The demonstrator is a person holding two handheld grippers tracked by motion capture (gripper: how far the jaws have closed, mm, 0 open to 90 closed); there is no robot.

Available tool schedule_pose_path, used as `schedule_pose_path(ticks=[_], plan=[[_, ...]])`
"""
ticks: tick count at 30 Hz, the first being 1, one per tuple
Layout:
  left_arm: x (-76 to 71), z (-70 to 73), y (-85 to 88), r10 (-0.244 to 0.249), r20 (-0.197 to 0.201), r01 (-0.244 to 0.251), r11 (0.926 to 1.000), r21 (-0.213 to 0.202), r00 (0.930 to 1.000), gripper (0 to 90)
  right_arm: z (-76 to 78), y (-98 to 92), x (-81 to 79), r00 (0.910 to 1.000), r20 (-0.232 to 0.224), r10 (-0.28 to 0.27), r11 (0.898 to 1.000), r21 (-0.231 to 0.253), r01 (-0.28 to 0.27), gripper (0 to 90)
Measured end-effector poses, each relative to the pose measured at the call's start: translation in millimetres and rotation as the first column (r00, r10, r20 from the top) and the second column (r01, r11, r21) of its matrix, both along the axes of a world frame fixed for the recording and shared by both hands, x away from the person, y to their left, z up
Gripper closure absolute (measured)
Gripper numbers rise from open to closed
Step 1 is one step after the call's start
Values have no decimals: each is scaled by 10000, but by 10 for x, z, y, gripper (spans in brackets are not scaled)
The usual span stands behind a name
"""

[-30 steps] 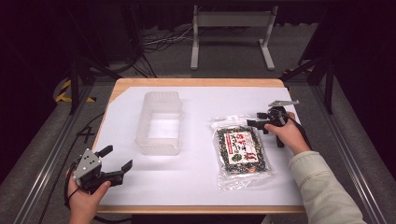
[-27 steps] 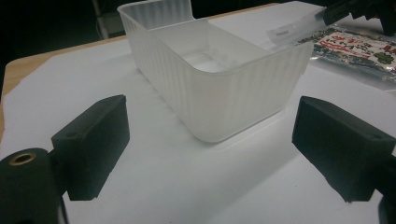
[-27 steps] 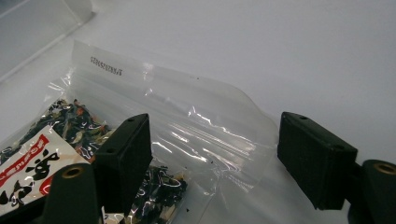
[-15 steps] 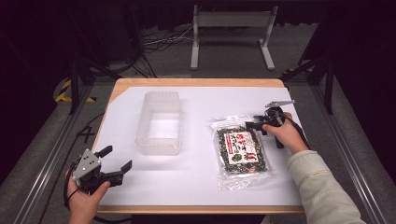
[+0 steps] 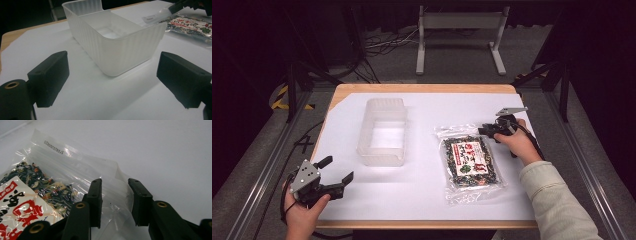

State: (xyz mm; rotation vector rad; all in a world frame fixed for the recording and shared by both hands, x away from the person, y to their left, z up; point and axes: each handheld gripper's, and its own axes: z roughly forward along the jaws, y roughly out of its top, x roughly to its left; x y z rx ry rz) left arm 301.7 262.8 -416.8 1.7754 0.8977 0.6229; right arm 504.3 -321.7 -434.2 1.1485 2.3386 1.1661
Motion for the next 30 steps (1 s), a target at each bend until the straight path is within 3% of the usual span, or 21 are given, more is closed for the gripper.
schedule_pose_path(ticks=[5,11,17,20,22,26,28,30], plan=[[3,-3,-3,9,14,-9,10000,-2,10000,117,0,48,-22,9983,512,271,9971,-725,-233,832],[1,-1,7,39,47,-39,10000,20,10000,116,38,97,-48,9942,877,623,9889,-1398,-496,900],[16,13,-1,-52,51,52,10000,-75,10000,115,112,79,-80,9937,914,643,9916,-1177,-534,900],[45,15,-45,-395,31,395,9986,-348,9992,103,186,55,-116,9927,1032,621,9936,-1003,-517,900],[71,22,-106,-658,-22,657,9976,-238,9978,94,245,38,-143,9914,1167,596,9952,-839,-499,900],[108,66,-251,-1313,-109,1313,9913,-78,9913,62,420,7,-229,9876,1463,572,9979,-392,-520,900],[118,89,-314,-1719,-19,1716,9841,-458,9851,43,517,-3,-279,9850,1633,564,9983,-240,-532,900],[132,115,-355,-1986,146,1990,9789,-468,9800,34,620,-13,-333,9820,1799,577,9983,-48,-578,900]])
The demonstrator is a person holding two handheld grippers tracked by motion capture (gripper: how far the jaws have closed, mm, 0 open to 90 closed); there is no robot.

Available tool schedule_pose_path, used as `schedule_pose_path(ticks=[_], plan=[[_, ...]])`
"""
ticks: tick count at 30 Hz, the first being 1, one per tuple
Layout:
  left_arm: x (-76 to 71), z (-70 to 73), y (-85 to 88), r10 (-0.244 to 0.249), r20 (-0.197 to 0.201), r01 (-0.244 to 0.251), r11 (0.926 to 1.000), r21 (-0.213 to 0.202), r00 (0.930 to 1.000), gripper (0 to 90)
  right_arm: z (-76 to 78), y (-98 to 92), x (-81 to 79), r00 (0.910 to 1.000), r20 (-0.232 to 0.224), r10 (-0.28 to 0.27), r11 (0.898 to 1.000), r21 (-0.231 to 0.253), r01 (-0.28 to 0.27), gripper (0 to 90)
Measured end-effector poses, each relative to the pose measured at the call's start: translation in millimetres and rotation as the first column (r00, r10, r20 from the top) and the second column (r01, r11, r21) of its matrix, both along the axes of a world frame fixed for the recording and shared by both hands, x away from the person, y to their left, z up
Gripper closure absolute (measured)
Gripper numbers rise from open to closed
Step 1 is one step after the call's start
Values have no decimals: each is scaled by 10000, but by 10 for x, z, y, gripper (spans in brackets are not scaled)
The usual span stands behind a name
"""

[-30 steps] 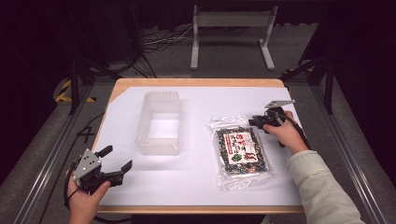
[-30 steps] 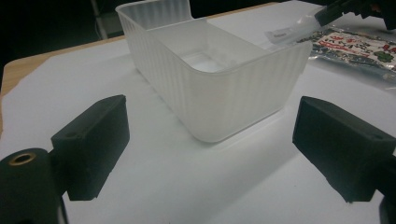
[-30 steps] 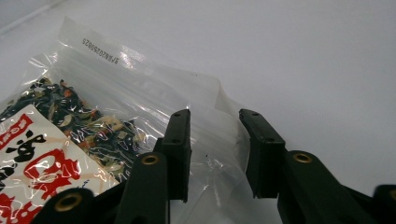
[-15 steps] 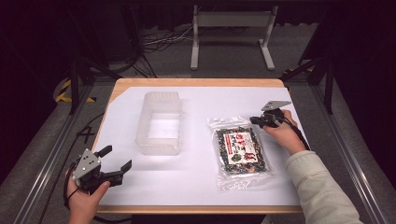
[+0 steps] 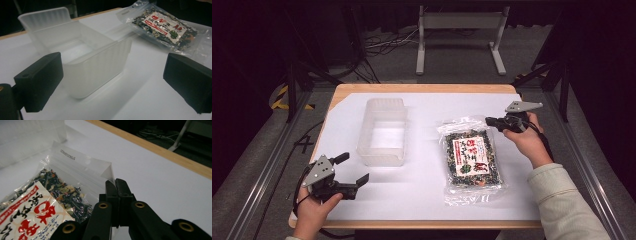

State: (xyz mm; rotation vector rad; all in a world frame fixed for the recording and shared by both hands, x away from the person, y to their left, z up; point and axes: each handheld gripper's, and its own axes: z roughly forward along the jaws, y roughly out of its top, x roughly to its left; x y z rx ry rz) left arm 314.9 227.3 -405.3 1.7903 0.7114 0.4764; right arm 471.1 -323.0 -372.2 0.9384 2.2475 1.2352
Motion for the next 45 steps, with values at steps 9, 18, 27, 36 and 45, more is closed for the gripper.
schedule_pose_path(ticks=[9,18,27,36,45], plan=[[85,41,-114,-225,2,225,9996,186,9997,78,425,-4,-257,9968,767,221,9976,644,-270,900],[144,116,-197,-573,4,573,9984,42,9984,132,811,66,-553,9861,1497,719,9913,988,-872,900],[200,188,-359,-653,323,666,9969,-415,9973,166,1182,199,-828,9632,2340,1323,9815,1045,-1603,900],[338,252,-635,-732,506,785,9907,-1110,9960,196,1465,403,-1055,9268,3174,2007,9720,533,-2287,900],[442,320,-743,-769,407,812,9897,-1183,9962,139,1625,438,-1087,9040,3755,2046,9724,274,-2315,900]])
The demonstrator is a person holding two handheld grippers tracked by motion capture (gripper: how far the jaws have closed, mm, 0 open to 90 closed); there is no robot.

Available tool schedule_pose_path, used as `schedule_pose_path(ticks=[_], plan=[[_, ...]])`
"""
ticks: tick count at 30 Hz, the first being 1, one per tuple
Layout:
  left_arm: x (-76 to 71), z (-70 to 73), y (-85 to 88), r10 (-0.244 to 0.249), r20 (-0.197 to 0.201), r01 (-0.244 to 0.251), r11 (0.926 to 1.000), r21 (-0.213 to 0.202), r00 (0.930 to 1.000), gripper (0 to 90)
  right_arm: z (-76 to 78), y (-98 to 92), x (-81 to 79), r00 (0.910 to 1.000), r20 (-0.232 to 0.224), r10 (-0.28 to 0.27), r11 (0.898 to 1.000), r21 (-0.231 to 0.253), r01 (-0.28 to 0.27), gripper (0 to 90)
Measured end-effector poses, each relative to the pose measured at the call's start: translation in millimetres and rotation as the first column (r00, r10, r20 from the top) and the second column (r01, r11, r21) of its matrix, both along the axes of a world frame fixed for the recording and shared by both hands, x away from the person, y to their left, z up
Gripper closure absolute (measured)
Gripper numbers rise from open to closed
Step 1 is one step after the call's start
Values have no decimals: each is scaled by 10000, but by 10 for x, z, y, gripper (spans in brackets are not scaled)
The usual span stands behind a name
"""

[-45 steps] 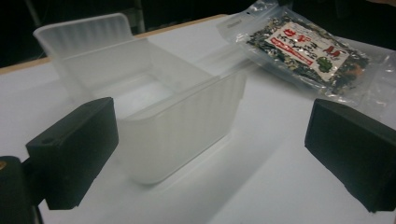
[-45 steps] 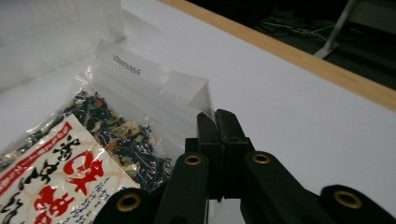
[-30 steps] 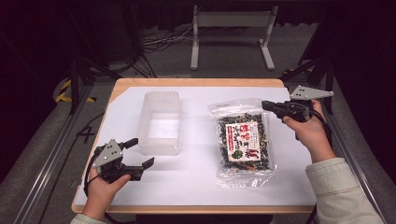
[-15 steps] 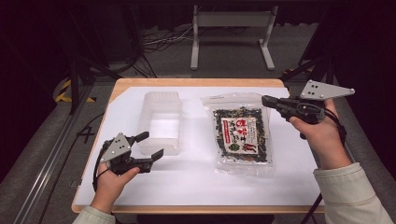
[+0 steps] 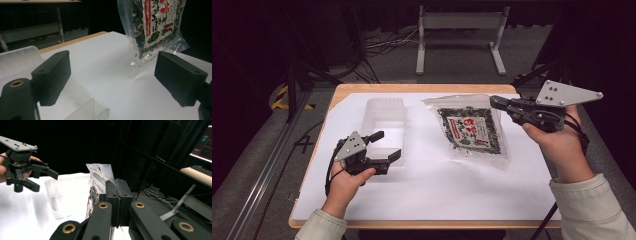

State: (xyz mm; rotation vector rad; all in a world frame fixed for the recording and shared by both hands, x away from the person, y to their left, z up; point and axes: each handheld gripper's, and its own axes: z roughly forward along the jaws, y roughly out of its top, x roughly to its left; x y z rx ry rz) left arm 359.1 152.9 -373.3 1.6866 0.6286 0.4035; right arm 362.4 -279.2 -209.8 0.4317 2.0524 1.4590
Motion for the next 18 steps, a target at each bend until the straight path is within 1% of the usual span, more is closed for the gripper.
schedule_pose_path(ticks=[4,6,7,9,10,12,16,17,18], plan=[[35,-6,-20,-162,9,162,9999,-38,9999,103,71,-11,32,9999,81,152,9998,82,-153,900],[52,0,-33,-265,-29,265,9996,-70,9996,88,112,-7,30,9996,205,218,9997,91,-220,900],[57,4,-38,-345,-97,344,9994,-87,9994,83,132,-3,26,9993,237,272,9995,128,-275,900],[62,18,-54,-461,-358,458,9989,-78,9983,116,166,9,14,9988,328,350,9992,185,-356,900],[62,28,-63,-515,-345,514,9987,-51,9981,114,180,18,6,9986,332,410,9989,213,-417,900],[57,46,-89,-682,-295,678,9976,-145,9972,115,200,41,-12,9978,380,538,9982,244,-548,900],[45,95,-128,-1012,-35,1010,9941,-395,9949,99,218,89,-40,9930,550,1043,9933,438,-1068,900],[48,105,-140,-1035,69,1037,9938,-408,9946,94,222,99,-46,9916,584,1156,9918,477,-1185,900],[50,118,-159,-990,118,993,9946,-294,9950,85,225,110,-53,9902,624,1248,9903,528,-1281,900]])
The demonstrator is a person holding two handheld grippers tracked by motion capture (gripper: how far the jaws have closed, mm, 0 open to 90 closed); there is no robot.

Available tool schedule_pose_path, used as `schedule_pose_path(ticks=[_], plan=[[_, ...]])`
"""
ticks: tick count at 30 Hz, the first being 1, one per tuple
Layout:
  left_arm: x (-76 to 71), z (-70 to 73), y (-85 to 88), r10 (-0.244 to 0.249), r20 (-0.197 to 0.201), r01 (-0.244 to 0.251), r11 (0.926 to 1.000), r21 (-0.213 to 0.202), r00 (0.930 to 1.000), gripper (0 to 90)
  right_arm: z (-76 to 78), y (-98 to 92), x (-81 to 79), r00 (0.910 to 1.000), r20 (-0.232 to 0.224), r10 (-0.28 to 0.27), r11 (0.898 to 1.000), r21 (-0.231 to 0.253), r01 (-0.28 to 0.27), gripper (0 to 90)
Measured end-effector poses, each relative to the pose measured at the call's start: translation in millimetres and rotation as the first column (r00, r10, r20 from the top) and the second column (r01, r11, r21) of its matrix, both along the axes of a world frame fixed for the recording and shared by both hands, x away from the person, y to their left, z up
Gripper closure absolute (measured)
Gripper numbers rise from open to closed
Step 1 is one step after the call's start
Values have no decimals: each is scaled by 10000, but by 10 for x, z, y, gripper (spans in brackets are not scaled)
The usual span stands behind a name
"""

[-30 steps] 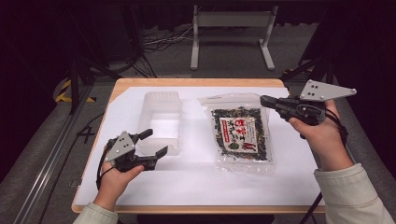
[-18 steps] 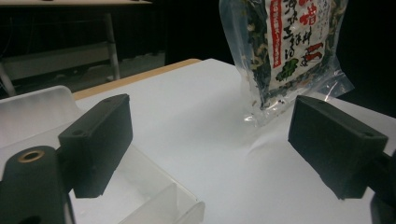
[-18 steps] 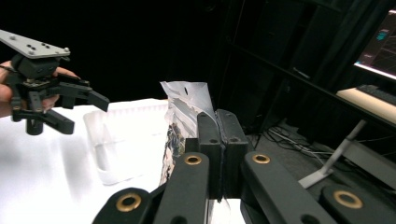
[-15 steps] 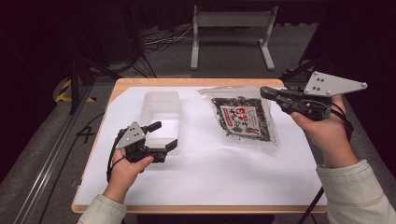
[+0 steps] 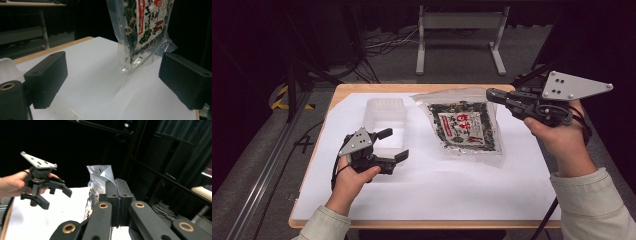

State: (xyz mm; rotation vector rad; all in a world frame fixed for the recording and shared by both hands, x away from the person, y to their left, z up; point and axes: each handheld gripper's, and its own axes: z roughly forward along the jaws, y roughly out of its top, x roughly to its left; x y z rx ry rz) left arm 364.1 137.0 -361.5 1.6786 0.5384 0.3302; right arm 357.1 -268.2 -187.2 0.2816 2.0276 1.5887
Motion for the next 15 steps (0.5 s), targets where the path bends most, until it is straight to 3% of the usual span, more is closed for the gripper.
schedule_pose_path(ticks=[2,6,11,15], plan=[[7,21,-31,125,76,-126,9997,209,9999,89,9,28,-13,9999,55,158,9998,73,-159,900],[16,63,-110,-70,11,70,9999,116,10000,90,22,84,-41,9993,137,352,9993,135,-354,900],[18,137,-189,-354,199,357,9993,-132,9992,115,17,156,-80,9974,218,693,9972,260,-699,900],[43,161,-274,-873,478,895,9949,-457,9950,136,18,204,-109,9952,268,946,9946,405,-956,900]])
